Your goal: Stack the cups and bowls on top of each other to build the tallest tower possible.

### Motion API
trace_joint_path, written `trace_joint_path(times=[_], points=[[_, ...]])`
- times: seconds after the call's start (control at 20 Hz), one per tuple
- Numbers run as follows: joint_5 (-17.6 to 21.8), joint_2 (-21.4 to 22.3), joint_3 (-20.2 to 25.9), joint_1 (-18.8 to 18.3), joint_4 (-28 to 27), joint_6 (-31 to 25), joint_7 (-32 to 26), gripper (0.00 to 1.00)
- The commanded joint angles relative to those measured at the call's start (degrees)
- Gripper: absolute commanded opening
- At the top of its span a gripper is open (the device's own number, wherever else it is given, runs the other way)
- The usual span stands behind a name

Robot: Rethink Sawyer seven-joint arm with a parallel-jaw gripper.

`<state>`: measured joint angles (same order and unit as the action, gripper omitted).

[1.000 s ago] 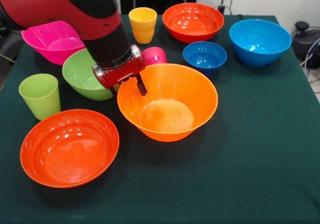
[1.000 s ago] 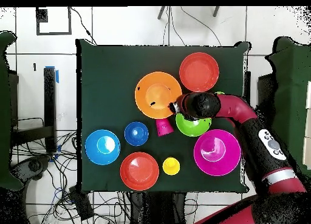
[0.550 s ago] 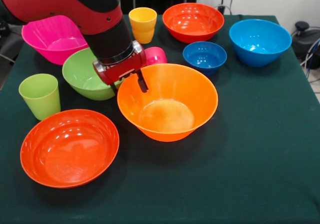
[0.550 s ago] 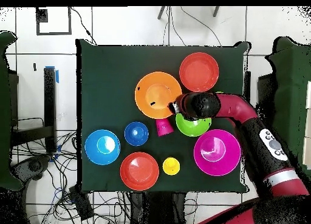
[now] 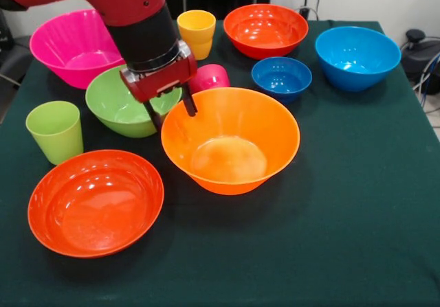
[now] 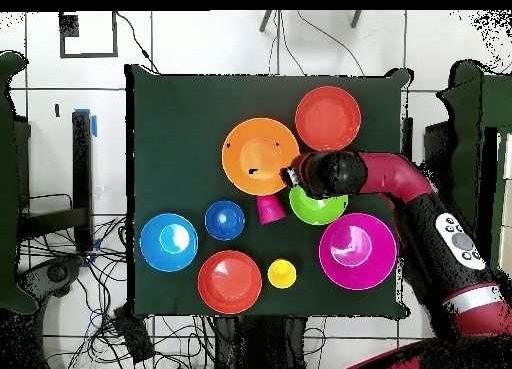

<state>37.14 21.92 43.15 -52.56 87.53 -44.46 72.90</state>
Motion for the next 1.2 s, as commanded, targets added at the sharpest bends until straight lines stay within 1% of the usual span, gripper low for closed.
trace_joint_path(times=[0.05, 0.25, 0.35, 0.55, 0.65, 0.75, 0.85, 0.95, 1.1, 1.2], points=[[1.70, 3.56, 1.39, 1.82, 3.57, -4.77, -11.68, 1.00], [2.54, 6.91, 2.07, 1.76, 5.78, -1.42, -10.03, 1.00], [3.08, 9.50, 2.72, 1.32, 7.62, 1.06, -8.94, 1.00], [1.53, 13.58, 3.52, 1.41, 9.68, -0.12, -7.55, 1.00], [0.37, 16.30, 4.06, 1.50, 11.69, -0.39, -5.91, 1.00], [-0.90, 20.75, 4.55, 1.65, 15.21, 0.54, -2.89, 1.00], [-3.25, 27.53, 5.38, 1.72, 20.09, 1.92, 1.07, 1.00], [-6.77, 33.62, 5.85, 1.62, 24.57, 3.17, 5.57, 1.00], [-11.48, 38.58, 4.57, 2.03, 28.93, 4.23, 10.92, 1.00], [-12.00, 41.20, 2.22, 3.16, 31.01, 7.11, 14.12, 1.00]])
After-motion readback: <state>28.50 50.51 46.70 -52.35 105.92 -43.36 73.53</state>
